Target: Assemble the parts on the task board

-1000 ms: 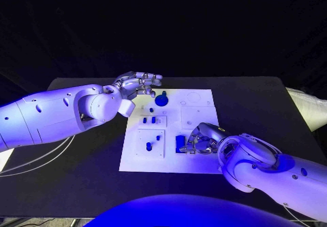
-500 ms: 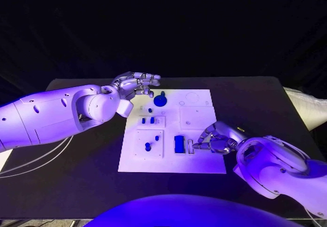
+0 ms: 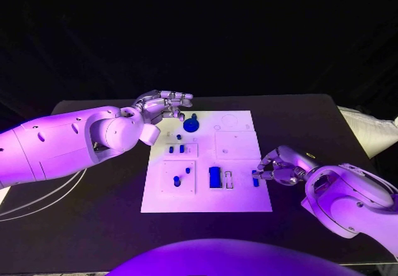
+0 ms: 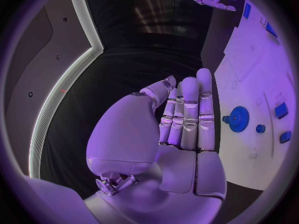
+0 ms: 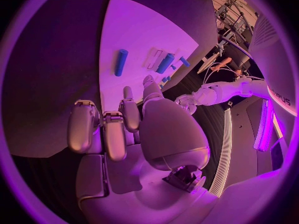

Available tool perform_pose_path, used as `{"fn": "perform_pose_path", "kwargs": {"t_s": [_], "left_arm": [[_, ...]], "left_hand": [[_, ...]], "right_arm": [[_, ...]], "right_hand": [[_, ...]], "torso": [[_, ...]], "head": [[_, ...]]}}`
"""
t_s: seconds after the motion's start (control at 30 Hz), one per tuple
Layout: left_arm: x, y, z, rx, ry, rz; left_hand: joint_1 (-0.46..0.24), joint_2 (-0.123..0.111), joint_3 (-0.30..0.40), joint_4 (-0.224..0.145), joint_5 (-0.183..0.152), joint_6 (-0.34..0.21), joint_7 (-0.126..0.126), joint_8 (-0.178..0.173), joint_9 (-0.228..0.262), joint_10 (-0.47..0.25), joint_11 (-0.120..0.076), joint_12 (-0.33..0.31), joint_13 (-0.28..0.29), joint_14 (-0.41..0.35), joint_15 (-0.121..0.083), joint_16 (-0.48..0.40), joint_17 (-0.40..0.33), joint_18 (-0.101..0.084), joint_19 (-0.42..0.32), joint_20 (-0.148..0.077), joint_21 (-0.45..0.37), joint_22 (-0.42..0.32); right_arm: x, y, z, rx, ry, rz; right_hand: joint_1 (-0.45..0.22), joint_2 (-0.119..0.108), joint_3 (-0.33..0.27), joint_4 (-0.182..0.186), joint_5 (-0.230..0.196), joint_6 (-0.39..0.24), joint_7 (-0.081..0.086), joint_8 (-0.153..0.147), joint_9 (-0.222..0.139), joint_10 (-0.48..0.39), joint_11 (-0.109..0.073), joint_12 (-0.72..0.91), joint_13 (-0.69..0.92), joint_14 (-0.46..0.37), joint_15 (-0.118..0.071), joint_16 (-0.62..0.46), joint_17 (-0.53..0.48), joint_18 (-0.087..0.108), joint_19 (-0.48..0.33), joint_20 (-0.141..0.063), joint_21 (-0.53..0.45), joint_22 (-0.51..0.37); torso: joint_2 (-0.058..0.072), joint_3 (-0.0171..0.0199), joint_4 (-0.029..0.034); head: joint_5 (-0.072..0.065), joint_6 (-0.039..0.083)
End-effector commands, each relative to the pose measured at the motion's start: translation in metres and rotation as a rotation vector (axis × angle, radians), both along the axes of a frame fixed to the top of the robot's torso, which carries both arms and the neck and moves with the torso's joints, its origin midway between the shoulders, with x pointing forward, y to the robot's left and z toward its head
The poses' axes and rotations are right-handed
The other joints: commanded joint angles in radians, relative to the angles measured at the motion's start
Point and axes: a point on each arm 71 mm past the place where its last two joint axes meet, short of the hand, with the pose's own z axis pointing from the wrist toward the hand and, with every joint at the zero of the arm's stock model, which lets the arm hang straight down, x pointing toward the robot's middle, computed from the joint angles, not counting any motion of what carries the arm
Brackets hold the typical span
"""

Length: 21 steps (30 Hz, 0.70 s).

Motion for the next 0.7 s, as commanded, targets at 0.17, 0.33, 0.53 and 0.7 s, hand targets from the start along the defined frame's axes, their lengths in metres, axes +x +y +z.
{"fn": "perform_pose_path", "kwargs": {"t_s": [0.17, 0.33, 0.53, 0.7], "left_arm": [[-0.001, -0.003, 0.001, -0.011, -0.008, -0.021], [-0.001, -0.002, 0.001, -0.011, -0.007, -0.021], [-0.001, -0.002, 0.001, -0.011, -0.006, -0.021], [-0.001, -0.002, 0.001, -0.011, -0.006, -0.021]], "left_hand": [[0.001, 0.008, -0.005, -0.002, 0.006, -0.01, 0.0, 0.004, -0.001, -0.008, -0.001, 0.004, 0.001, -0.007, 0.003, 0.003, -0.001, 0.003, -0.002, 0.006, -0.004, -0.002], [0.0, 0.008, -0.006, -0.002, 0.006, -0.01, 0.0, 0.005, -0.001, -0.008, -0.001, 0.005, 0.001, -0.007, 0.003, 0.003, -0.002, 0.003, -0.002, 0.006, -0.004, -0.002], [0.0, 0.008, -0.006, -0.002, 0.006, -0.01, 0.0, 0.005, -0.001, -0.008, -0.001, 0.005, 0.001, -0.007, 0.003, 0.003, -0.002, 0.003, -0.002, 0.006, -0.004, -0.002], [0.0, 0.008, -0.006, -0.002, 0.006, -0.01, 0.0, 0.005, -0.001, -0.008, -0.001, 0.005, 0.001, -0.007, 0.003, 0.003, -0.002, 0.003, -0.002, 0.006, -0.004, -0.002]], "right_arm": [[0.003, 0.0, -0.016, -0.122, 0.035, -0.027], [0.005, 0.0, -0.02, -0.144, 0.034, -0.045], [0.006, 0.003, -0.022, -0.172, 0.031, -0.044], [0.006, 0.006, -0.023, -0.188, 0.037, -0.037]], "right_hand": [[-0.039, -0.008, -0.007, 0.03, 0.01, 0.026, -0.005, -0.008, 0.0, -0.008, -0.001, -0.019, -0.26, 0.075, 0.003, -0.009, 0.122, -0.007, -0.007, 0.002, -0.01, -0.01], [-0.047, -0.009, -0.011, 0.044, 0.012, 0.036, -0.008, -0.01, 0.0, -0.006, -0.003, -0.02, -0.261, 0.075, 0.001, -0.009, 0.122, -0.007, -0.007, 0.001, -0.01, -0.009], [-0.055, -0.01, -0.014, 0.061, 0.014, 0.052, -0.013, -0.008, 0.002, -0.005, -0.007, -0.021, -0.261, 0.076, -0.002, -0.009, 0.123, -0.007, -0.005, -0.002, -0.01, -0.007], [-0.055, -0.009, -0.014, 0.065, 0.014, 0.057, -0.015, -0.007, 0.003, -0.004, -0.008, -0.021, -0.261, 0.076, -0.003, -0.009, 0.124, -0.008, -0.004, -0.003, -0.009, -0.006]], "torso": [[0.001, 0.0012, 0.0006], [0.003, 0.0, 0.0033], [0.002, 0.0011, 0.0017], [0.002, 0.0004, 0.0015]], "head": [[0.0, 0.001], [-0.001, -0.002], [0.003, -0.007], [0.004, -0.009]]}}
